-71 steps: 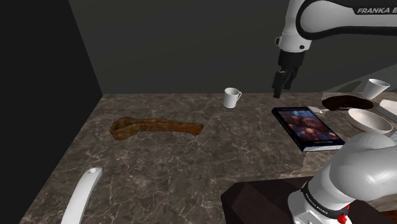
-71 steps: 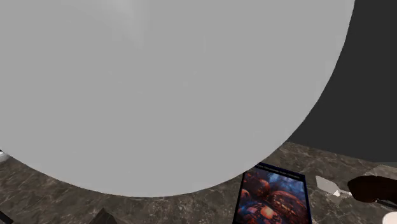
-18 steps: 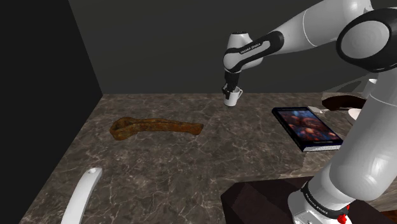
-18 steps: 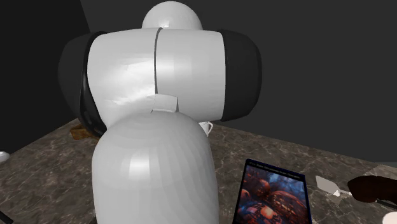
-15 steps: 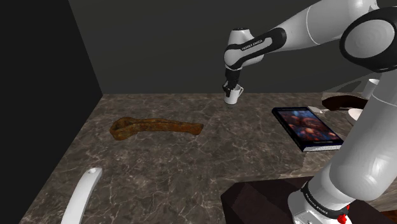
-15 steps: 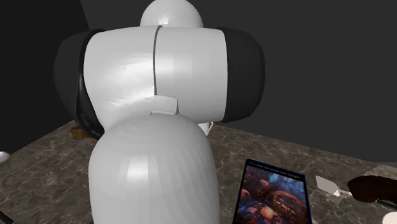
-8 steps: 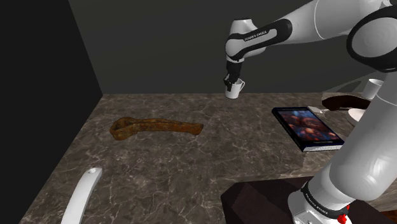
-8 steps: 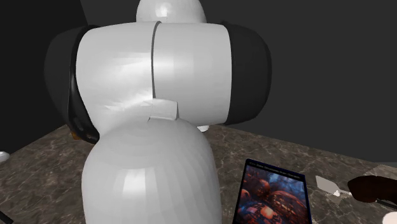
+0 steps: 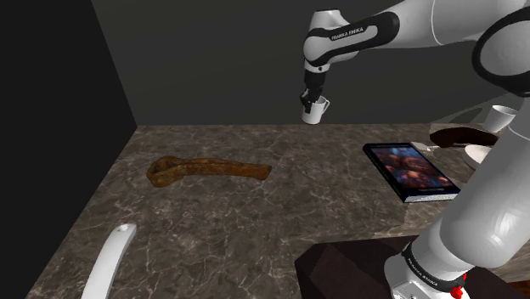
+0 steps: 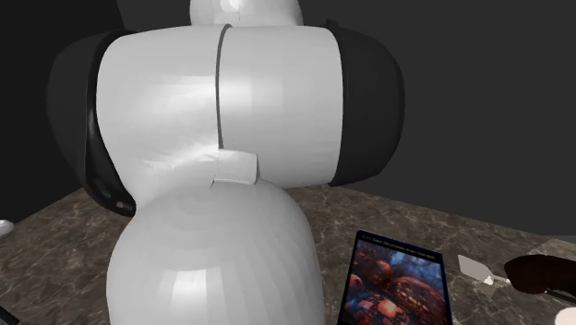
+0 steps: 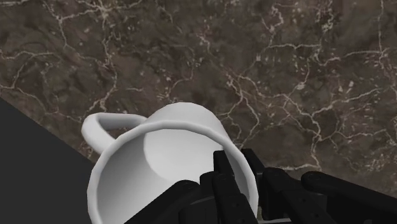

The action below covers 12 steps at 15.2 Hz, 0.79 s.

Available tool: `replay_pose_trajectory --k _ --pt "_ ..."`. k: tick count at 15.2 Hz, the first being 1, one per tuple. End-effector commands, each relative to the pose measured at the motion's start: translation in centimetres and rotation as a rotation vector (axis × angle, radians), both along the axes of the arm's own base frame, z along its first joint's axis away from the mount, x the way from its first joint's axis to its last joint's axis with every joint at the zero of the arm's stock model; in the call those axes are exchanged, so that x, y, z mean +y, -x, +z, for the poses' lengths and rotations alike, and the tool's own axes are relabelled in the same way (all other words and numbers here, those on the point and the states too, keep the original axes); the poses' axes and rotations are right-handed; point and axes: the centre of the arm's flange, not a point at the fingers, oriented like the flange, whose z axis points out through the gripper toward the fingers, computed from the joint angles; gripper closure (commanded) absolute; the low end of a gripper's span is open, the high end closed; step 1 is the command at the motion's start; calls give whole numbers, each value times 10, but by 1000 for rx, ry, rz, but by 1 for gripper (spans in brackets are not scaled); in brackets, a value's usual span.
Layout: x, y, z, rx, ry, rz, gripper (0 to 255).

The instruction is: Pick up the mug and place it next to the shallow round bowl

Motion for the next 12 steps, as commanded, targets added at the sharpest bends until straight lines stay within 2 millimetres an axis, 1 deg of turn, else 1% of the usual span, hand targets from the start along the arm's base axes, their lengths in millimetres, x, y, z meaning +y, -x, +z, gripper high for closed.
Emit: replay_pose_trajectory --k 1,11,12 --pt "0 -1 12 0 0 0 255" --pt "0 -1 63 0 0 0 255" --pt "-6 11 63 0 0 0 255"
